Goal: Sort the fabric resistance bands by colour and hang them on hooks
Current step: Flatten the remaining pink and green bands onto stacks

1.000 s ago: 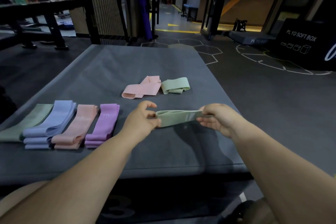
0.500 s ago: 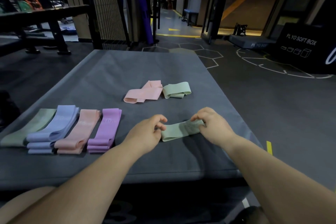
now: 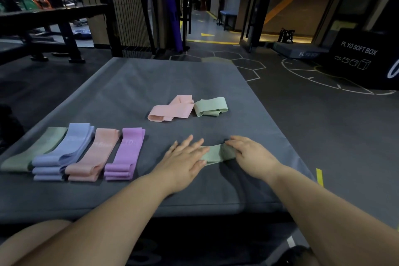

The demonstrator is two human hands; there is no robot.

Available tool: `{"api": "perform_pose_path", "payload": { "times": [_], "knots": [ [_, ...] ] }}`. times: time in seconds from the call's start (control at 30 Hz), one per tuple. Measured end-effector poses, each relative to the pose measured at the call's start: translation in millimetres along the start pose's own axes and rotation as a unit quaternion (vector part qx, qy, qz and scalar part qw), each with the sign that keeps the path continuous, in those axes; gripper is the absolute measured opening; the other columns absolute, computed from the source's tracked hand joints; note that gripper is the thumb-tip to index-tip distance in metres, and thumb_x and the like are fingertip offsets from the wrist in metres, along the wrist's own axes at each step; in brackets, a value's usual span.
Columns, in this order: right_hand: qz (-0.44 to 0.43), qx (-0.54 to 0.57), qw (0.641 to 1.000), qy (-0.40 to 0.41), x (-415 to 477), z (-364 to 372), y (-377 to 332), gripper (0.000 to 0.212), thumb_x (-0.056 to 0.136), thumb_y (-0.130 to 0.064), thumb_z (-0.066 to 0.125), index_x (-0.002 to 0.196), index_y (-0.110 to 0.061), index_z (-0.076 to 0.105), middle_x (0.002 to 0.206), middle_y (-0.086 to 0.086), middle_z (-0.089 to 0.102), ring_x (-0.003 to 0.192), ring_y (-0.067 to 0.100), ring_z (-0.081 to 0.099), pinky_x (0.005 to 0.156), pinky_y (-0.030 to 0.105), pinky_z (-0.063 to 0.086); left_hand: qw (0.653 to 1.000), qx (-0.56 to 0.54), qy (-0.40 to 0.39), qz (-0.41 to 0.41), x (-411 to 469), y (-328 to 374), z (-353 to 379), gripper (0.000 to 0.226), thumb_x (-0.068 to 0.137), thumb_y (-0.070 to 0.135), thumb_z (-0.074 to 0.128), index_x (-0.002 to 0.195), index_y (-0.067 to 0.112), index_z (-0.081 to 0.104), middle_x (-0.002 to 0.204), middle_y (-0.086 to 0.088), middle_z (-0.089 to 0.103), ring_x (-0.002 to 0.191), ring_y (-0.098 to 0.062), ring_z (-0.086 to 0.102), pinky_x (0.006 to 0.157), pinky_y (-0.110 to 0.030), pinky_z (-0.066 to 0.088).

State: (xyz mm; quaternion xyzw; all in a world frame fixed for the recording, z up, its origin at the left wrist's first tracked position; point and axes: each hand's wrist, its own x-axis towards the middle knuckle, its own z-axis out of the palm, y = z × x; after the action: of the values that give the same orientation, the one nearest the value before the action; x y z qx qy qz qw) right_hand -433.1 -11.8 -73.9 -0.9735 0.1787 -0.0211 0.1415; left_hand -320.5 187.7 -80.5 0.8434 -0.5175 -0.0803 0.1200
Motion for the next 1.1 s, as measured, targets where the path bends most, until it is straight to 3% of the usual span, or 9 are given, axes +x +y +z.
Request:
{"api": "perform_pose_path", "payload": {
  "times": [0.23, 0.57, 1.1],
  "knots": [
    [-0.008, -0.057, 0.997, -0.043, -10, -1, -4, 0.057, 0.102, -0.049, 0.035, 0.154, -0.027, 0.025, 0.164, -0.003, 0.008, 0.148, 0.019, 0.020, 0.118, 0.034, 0.019, 0.997, 0.048, -0.053, -0.010, -2, 1, 1, 0.053, 0.104, 0.044, 0.021, 0.154, 0.033, 0.007, 0.162, 0.013, -0.006, 0.148, -0.009, -0.012, 0.120, -0.038, -0.007],
    [-0.003, -0.090, 0.994, -0.054, -13, 6, -3, 0.070, 0.101, -0.054, 0.026, 0.157, -0.019, 0.004, 0.165, -0.003, -0.003, 0.151, 0.011, 0.000, 0.121, 0.028, 0.000, 0.996, 0.070, -0.055, -0.005, -3, -2, 3, 0.053, 0.105, 0.041, 0.019, 0.154, 0.032, 0.002, 0.162, 0.013, -0.006, 0.148, -0.009, -0.009, 0.121, -0.036, -0.006],
    [0.007, -0.105, 0.992, -0.073, -10, 12, 0, 0.072, 0.101, -0.056, 0.022, 0.157, -0.017, 0.000, 0.165, -0.003, -0.006, 0.151, 0.011, -0.008, 0.123, 0.031, -0.003, 0.993, 0.094, -0.073, -0.008, -2, -4, 6, 0.058, 0.103, 0.049, 0.017, 0.153, 0.033, -0.006, 0.161, 0.014, -0.013, 0.147, -0.008, -0.013, 0.120, -0.037, -0.008]
  ]
}}
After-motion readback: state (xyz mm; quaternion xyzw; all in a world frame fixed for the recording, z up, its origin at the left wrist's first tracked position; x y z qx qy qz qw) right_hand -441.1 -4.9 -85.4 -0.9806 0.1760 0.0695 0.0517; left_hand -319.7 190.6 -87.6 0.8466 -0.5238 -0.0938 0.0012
